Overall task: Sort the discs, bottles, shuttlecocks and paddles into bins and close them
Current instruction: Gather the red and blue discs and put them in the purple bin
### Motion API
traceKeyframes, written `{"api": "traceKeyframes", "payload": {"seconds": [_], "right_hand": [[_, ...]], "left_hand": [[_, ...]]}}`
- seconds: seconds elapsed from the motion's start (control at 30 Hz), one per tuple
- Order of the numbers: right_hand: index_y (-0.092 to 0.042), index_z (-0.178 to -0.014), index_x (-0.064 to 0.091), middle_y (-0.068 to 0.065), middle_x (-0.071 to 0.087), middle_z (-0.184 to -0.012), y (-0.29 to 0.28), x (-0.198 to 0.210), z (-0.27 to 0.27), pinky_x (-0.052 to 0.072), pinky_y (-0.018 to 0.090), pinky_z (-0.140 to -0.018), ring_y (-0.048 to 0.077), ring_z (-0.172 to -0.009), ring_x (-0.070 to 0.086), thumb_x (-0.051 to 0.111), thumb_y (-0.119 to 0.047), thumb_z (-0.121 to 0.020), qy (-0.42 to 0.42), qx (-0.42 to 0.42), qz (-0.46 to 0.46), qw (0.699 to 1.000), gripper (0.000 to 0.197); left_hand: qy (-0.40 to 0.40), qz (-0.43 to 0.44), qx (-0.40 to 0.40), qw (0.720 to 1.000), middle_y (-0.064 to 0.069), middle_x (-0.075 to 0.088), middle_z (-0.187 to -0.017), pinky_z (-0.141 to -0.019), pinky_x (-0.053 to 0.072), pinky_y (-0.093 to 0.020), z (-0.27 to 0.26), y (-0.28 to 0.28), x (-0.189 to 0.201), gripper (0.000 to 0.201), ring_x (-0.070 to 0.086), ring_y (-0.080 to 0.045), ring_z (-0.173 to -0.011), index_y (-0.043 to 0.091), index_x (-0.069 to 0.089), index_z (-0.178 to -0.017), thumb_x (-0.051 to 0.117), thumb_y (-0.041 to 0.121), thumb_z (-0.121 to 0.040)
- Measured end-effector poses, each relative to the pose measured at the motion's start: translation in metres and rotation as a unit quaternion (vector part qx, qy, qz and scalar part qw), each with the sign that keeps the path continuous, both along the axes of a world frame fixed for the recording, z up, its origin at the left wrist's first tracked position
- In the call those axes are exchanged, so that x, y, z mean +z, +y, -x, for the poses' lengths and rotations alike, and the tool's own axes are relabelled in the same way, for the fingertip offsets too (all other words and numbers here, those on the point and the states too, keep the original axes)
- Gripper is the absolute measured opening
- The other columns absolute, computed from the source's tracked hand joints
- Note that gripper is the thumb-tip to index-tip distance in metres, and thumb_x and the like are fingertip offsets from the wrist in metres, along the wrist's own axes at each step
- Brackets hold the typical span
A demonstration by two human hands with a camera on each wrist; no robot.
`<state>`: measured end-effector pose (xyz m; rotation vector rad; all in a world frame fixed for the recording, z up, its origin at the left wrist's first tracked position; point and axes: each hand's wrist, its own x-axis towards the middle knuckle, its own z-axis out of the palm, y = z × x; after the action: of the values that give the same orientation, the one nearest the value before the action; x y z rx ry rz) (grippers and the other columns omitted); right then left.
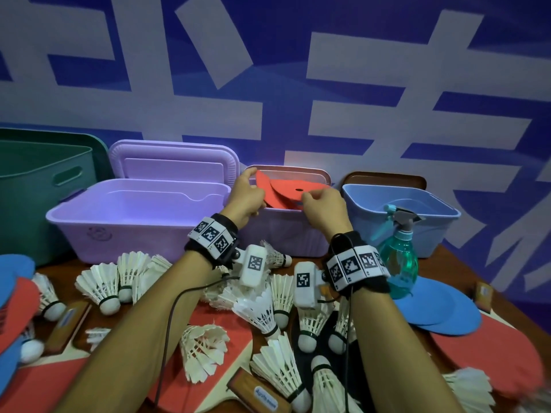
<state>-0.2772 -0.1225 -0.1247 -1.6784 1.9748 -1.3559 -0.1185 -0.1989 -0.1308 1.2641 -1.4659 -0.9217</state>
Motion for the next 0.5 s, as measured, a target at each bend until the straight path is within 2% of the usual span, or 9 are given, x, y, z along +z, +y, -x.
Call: {"api": "traceKeyframes", "payload": {"seconds": [0.07,0.13,0.23,0.3,0.33,0.37,0.43,0.47,0.5], "right_hand": [[-0.001,-0.056,0.055,0.011,0.048,-0.055,-0.001,0.003,0.002,0.051,0.039,-0.067,0.026,-0.060,0.045,0.050,-0.022,-0.085,0.000,-0.032,0.029,0.999,0.036],[-0.006,-0.055,0.053,0.007,0.046,-0.056,-0.003,0.003,0.004,0.049,0.038,-0.069,0.029,-0.064,0.044,0.051,-0.025,-0.085,-0.002,-0.054,0.015,0.998,0.036],[-0.003,-0.075,0.065,0.015,0.060,-0.075,-0.006,-0.003,0.009,0.054,0.039,-0.077,0.032,-0.074,0.058,0.051,-0.030,-0.083,0.011,-0.033,-0.064,0.997,0.031],[-0.007,-0.079,0.063,0.016,0.059,-0.080,-0.008,-0.007,0.009,0.054,0.039,-0.079,0.032,-0.077,0.059,0.050,-0.032,-0.083,0.037,-0.015,-0.105,0.994,0.028],[-0.009,-0.080,0.062,0.017,0.060,-0.084,-0.009,-0.008,0.007,0.055,0.040,-0.081,0.032,-0.080,0.058,0.049,-0.034,-0.083,0.050,-0.012,-0.117,0.992,0.028],[-0.008,-0.084,0.063,0.021,0.062,-0.091,-0.010,-0.010,0.005,0.053,0.041,-0.086,0.034,-0.088,0.060,0.047,-0.036,-0.083,0.063,-0.009,-0.126,0.990,0.032],[0.001,-0.101,0.066,0.030,0.059,-0.119,-0.012,-0.013,0.002,0.043,0.040,-0.099,0.039,-0.110,0.056,0.043,-0.039,-0.087,0.088,-0.017,-0.151,0.985,0.047],[0.004,-0.110,0.065,0.032,0.054,-0.130,-0.013,-0.013,0.002,0.038,0.040,-0.104,0.041,-0.118,0.051,0.043,-0.038,-0.091,0.098,-0.025,-0.163,0.981,0.052],[0.005,-0.116,0.063,0.031,0.049,-0.137,-0.012,-0.013,0.001,0.036,0.040,-0.106,0.041,-0.123,0.047,0.042,-0.038,-0.093,0.104,-0.028,-0.169,0.980,0.053]], "left_hand": [[-0.004,-0.010,0.001,1.000,-0.006,0.060,-0.073,-0.041,0.037,-0.023,0.000,0.001,0.001,0.066,0.052,-0.017,-0.057,0.025,0.044,-0.144,0.047,-0.005,-0.086],[-0.015,-0.024,0.005,1.000,-0.008,0.060,-0.078,-0.041,0.040,-0.023,0.000,0.001,0.002,0.063,0.053,-0.018,-0.060,0.016,0.044,-0.145,0.049,-0.006,-0.085],[-0.023,-0.033,0.010,0.999,-0.009,0.060,-0.082,-0.044,0.043,-0.024,-0.003,0.002,0.004,0.056,0.055,-0.018,-0.061,0.010,0.046,-0.140,0.050,-0.005,-0.086],[-0.029,-0.026,0.015,0.999,-0.010,0.062,-0.088,-0.049,0.050,-0.028,-0.003,0.005,0.008,0.050,0.058,-0.020,-0.067,0.007,0.047,-0.137,0.051,0.001,-0.088],[-0.045,-0.018,0.018,0.999,-0.011,0.062,-0.097,-0.052,0.055,-0.031,-0.002,0.007,0.010,0.048,0.061,-0.022,-0.071,0.006,0.047,-0.136,0.051,0.005,-0.088],[-0.076,-0.006,0.022,0.997,-0.011,0.060,-0.109,-0.057,0.060,-0.036,-0.002,0.010,0.011,0.048,0.064,-0.025,-0.076,0.006,0.048,-0.135,0.051,0.008,-0.087],[-0.168,0.026,0.032,0.985,-0.010,0.053,-0.129,-0.067,0.063,-0.043,-0.002,0.017,0.014,0.046,0.069,-0.032,-0.080,0.003,0.054,-0.131,0.052,0.018,-0.087],[-0.217,0.045,0.040,0.974,-0.012,0.055,-0.130,-0.070,0.062,-0.043,-0.002,0.019,0.015,0.043,0.070,-0.036,-0.079,0.000,0.059,-0.123,0.052,0.023,-0.087],[-0.264,0.065,0.048,0.961,-0.017,0.060,-0.125,-0.072,0.061,-0.042,-0.002,0.020,0.015,0.039,0.069,-0.038,-0.080,-0.002,0.062,-0.113,0.052,0.025,-0.087]]}}
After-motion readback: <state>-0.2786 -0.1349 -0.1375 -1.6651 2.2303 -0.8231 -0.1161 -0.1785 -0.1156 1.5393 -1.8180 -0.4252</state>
